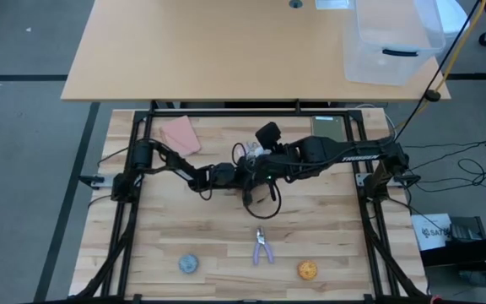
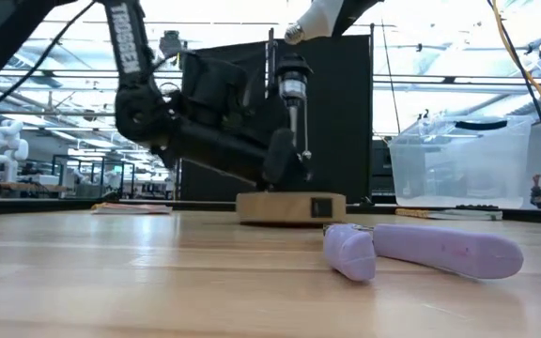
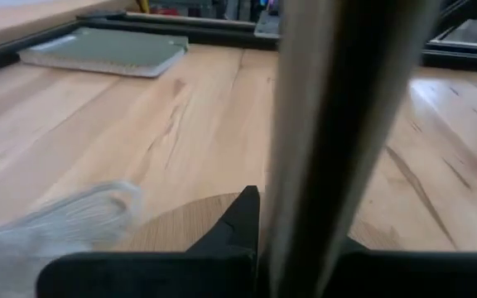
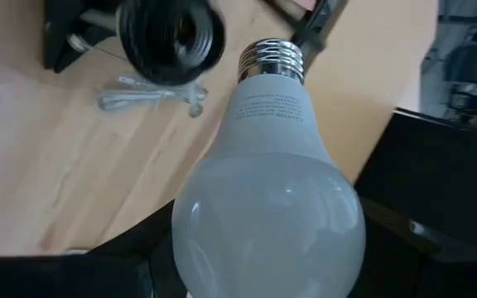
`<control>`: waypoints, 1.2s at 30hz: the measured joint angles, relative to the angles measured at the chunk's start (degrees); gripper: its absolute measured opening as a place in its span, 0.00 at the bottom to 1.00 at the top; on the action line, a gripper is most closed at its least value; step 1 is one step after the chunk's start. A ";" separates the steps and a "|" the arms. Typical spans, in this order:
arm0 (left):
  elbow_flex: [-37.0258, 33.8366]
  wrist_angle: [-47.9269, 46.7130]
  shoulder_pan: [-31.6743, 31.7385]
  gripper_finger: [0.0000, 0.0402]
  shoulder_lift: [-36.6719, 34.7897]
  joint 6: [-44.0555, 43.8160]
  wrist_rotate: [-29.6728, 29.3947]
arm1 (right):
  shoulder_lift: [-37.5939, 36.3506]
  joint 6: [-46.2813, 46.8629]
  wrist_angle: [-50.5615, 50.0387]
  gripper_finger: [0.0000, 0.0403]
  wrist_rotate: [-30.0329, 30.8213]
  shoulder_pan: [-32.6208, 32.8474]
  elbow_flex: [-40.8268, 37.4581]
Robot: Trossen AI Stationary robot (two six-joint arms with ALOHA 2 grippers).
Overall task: Screw lightbulb
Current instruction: Insert the lightbulb on the lamp
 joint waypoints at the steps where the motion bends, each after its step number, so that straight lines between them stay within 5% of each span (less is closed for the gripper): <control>1: 0.97 0.45 0.19 0.04 1.08 -0.45 0.41 | 0.00 0.02 -0.11 0.61 0.08 0.27 0.00; 10: 4.78 0.46 0.28 0.02 4.24 -1.54 0.76 | 0.00 -0.07 -7.05 0.61 -0.14 1.87 0.00; 36: 4.65 0.47 -0.49 0.04 4.33 -2.86 -0.10 | 1.60 -19.02 -2.10 0.61 2.80 2.24 0.02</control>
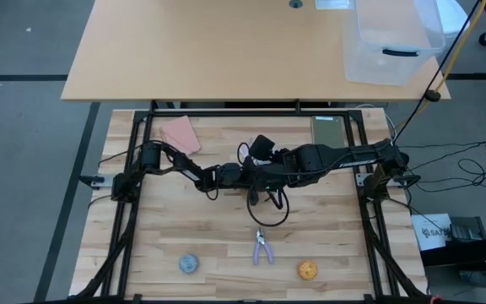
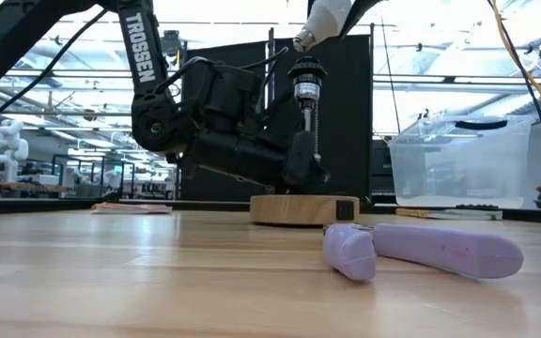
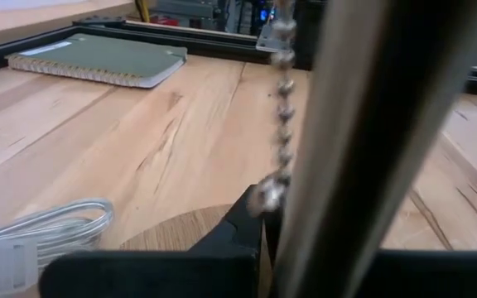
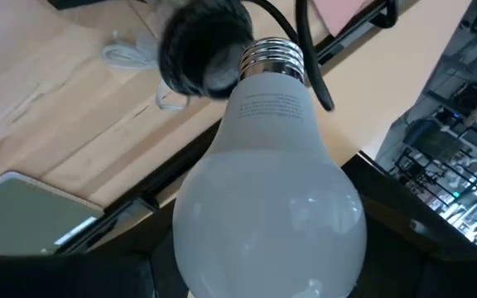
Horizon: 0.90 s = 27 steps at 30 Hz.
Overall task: Screw lightbulb
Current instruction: Insert the lightbulb on the lamp
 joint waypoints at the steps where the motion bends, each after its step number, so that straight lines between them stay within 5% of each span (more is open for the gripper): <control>1: -0.02 0.29 -0.10 0.04 0.01 -0.04 -0.10 | -0.01 -0.02 0.03 0.61 0.05 0.00 0.00; 7: -0.06 0.72 -0.79 0.14 0.02 -3.15 0.47 | -0.01 -0.04 0.11 0.61 0.55 0.00 -0.02; 18: -0.08 -2.65 -2.48 0.59 -1.73 -5.62 3.39 | -0.01 -0.02 0.11 0.61 0.62 -0.07 -0.01; 27: -4.80 -15.12 -2.59 0.56 -11.99 -4.26 2.37 | -0.01 -0.67 0.18 0.61 1.72 -0.02 -0.02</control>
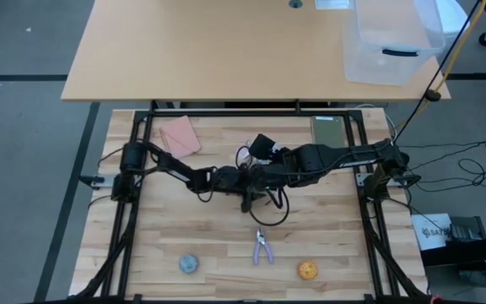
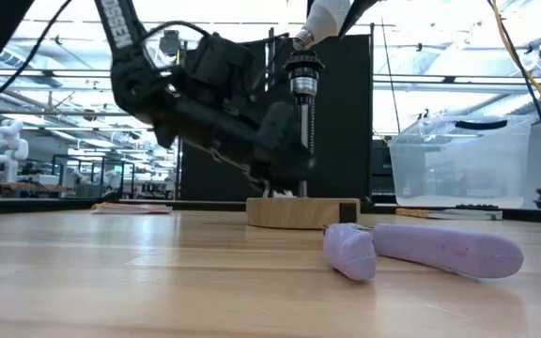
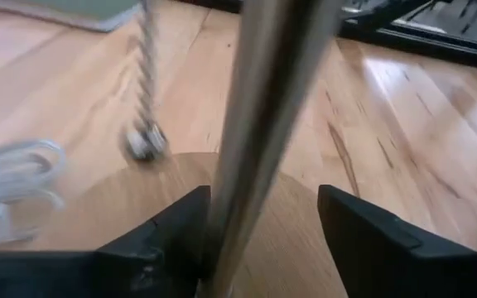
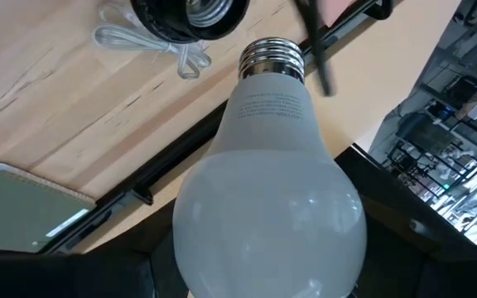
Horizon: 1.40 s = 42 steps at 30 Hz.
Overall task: Screw lightbulb
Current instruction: Insert the lightbulb on the lamp
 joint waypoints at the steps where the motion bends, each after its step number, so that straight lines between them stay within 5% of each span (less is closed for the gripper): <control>1: -0.70 -0.43 0.02 0.55 -1.05 0.16 -0.25 | 0.00 -0.02 0.09 0.61 0.05 0.00 0.00; 9: -6.84 -1.45 0.21 0.53 -8.97 -0.26 -2.34 | 0.00 -0.65 0.48 0.61 0.21 0.00 0.00; 17: -13.24 -9.94 0.96 0.53 -23.73 1.40 -10.39 | -0.24 -0.38 0.10 0.61 -0.19 0.09 0.00; 26: -15.35 -8.61 2.87 0.48 -38.50 7.58 -11.11 | -0.26 -0.64 0.08 0.61 -1.99 1.94 -0.02; 42: -9.77 -6.74 2.42 0.47 -39.16 7.94 -5.09 | -0.25 -0.66 -0.28 0.61 -3.67 2.58 -0.01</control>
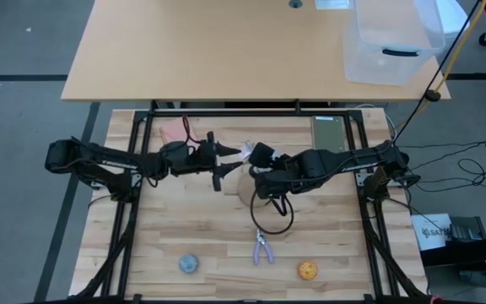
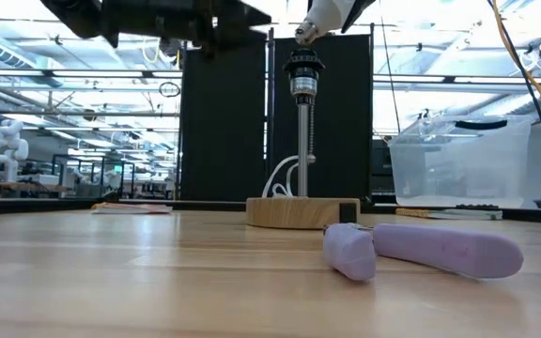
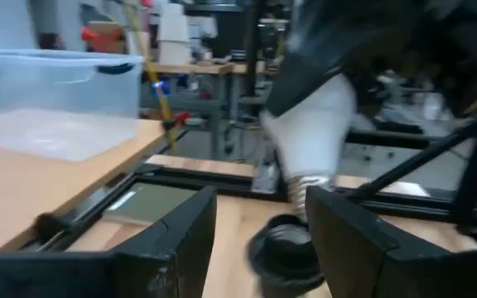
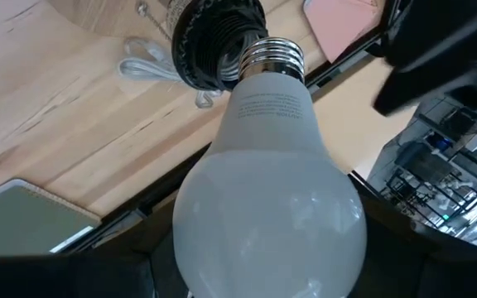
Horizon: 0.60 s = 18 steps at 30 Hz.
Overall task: Screw lightbulb
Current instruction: Insert the lightbulb on the lamp
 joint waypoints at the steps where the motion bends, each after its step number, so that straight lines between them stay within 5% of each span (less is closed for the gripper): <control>1: 0.71 -1.31 -0.10 0.47 0.01 0.01 0.67 | 0.03 -0.04 0.02 0.61 -0.08 -0.05 0.01; 8: 5.18 -9.71 -0.50 0.47 0.39 0.69 0.99 | 0.15 -2.00 0.07 0.61 -1.51 -0.74 -0.01; 18: 5.83 -9.99 -0.50 0.47 0.79 -0.05 0.99 | 0.80 -4.24 0.78 0.61 -1.51 -2.37 -0.01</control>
